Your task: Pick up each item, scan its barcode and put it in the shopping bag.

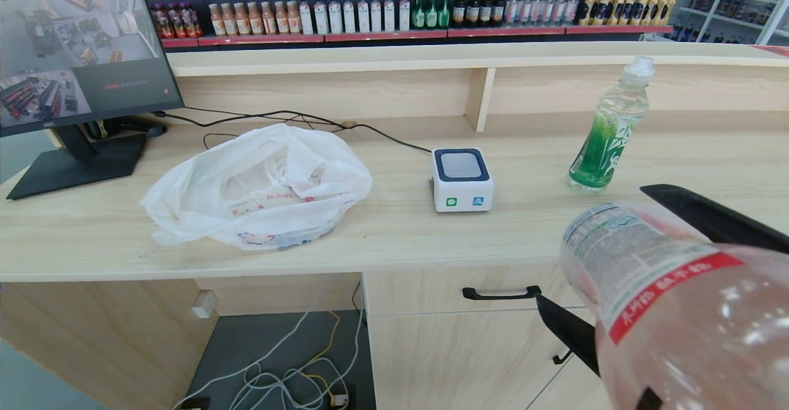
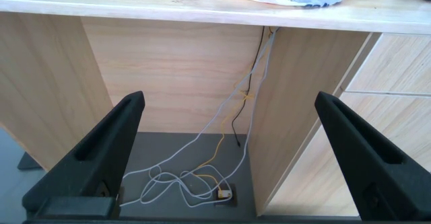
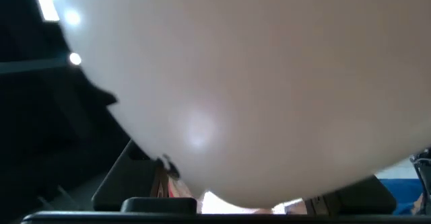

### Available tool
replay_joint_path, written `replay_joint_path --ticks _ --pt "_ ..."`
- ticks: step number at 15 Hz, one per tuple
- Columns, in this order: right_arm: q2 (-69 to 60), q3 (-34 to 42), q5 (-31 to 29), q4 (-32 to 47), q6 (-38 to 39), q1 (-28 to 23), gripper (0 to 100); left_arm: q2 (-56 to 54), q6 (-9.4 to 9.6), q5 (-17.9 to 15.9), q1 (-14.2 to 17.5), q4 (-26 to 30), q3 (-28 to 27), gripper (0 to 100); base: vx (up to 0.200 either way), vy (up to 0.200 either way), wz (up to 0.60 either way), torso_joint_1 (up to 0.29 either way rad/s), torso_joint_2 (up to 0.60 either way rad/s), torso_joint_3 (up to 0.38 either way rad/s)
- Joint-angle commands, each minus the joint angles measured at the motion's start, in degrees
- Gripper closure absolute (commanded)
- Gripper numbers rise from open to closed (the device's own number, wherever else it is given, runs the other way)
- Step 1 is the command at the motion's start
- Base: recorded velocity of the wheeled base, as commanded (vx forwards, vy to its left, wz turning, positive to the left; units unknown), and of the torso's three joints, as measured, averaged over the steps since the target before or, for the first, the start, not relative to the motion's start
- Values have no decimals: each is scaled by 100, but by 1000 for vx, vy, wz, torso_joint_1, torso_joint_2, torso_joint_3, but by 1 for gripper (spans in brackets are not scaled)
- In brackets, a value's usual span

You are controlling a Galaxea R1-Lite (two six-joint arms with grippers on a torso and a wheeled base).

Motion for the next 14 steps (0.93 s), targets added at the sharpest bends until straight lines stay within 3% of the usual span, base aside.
replay_joint_path --ticks 1,6,14 --pt "-113 -43 4 -6 0 165 100 -2 0 -1 0 0 0 0 0 0 0 0 0 0" --pt "-78 -157 12 -6 -9 525 100 -2 0 -1 0 0 0 0 0 0 0 0 0 0" --pt "195 -377 12 -6 -9 552 100 -2 0 -1 0 0 0 0 0 0 0 0 0 0"
